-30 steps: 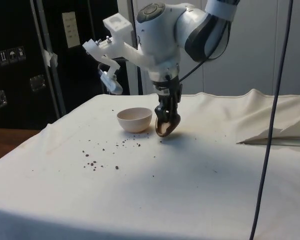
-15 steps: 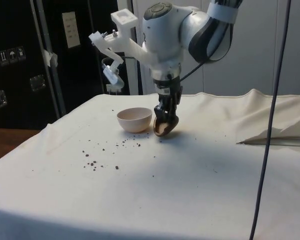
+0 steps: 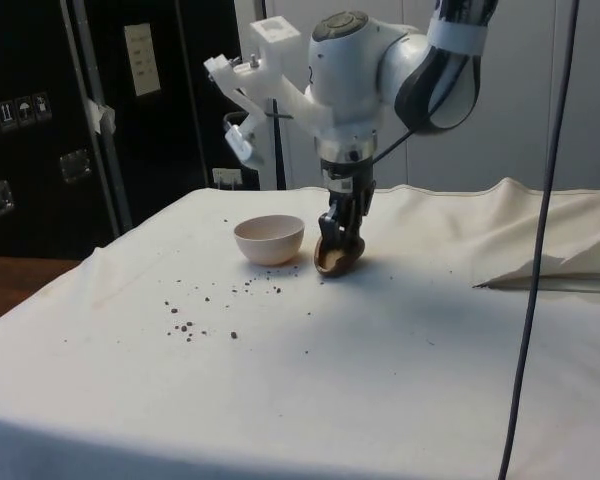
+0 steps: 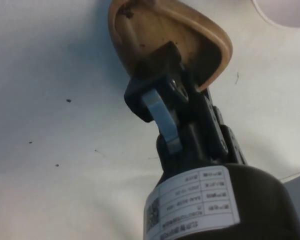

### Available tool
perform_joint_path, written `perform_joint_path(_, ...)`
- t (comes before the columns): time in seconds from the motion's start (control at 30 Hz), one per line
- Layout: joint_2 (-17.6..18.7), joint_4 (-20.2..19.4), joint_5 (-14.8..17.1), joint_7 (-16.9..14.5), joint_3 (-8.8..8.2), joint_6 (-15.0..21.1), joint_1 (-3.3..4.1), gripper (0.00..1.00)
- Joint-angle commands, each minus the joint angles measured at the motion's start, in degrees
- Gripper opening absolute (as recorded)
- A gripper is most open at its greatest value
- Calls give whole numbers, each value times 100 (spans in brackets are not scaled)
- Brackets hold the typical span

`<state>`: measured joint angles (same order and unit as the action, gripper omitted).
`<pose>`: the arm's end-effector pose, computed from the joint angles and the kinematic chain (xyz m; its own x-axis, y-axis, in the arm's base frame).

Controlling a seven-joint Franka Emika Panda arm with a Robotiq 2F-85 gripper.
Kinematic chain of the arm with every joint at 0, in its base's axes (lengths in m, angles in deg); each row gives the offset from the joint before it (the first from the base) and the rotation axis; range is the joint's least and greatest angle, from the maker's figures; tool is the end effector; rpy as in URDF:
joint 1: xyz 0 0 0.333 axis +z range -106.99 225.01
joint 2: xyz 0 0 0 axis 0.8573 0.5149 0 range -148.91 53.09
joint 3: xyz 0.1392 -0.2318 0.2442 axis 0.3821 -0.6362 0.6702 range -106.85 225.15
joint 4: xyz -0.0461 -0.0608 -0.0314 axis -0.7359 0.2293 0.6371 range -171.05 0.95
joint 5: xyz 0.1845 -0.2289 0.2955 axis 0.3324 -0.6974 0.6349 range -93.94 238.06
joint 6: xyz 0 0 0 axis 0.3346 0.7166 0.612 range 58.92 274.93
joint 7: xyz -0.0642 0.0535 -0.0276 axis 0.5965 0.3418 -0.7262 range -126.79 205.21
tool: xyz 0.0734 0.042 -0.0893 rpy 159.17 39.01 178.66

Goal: Pour the coffee beans from the cup into the bowl.

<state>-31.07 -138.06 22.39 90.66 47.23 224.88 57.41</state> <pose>0.4793 -0.0784 0.1822 0.9467 -0.2556 0.1961 -0.2995 -0.9225 0.2435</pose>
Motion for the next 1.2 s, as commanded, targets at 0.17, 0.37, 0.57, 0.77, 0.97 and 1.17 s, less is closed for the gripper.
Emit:
perform_joint_path(0.17,80,-92,115,-143,-6,298,-92,17)
perform_joint_path(0.37,92,-103,120,-160,-29,350,-103,56)
perform_joint_path(0.57,97,-115,126,-166,-46,384,-103,87)
perform_joint_path(0.77,34,-52,17,-69,-138,275,-17,100)
perform_joint_path(0.97,-350,-286,115,-223,-97,178,-52,100)
perform_joint_path(1.17,-636,-407,103,-309,-109,23,-40,100)
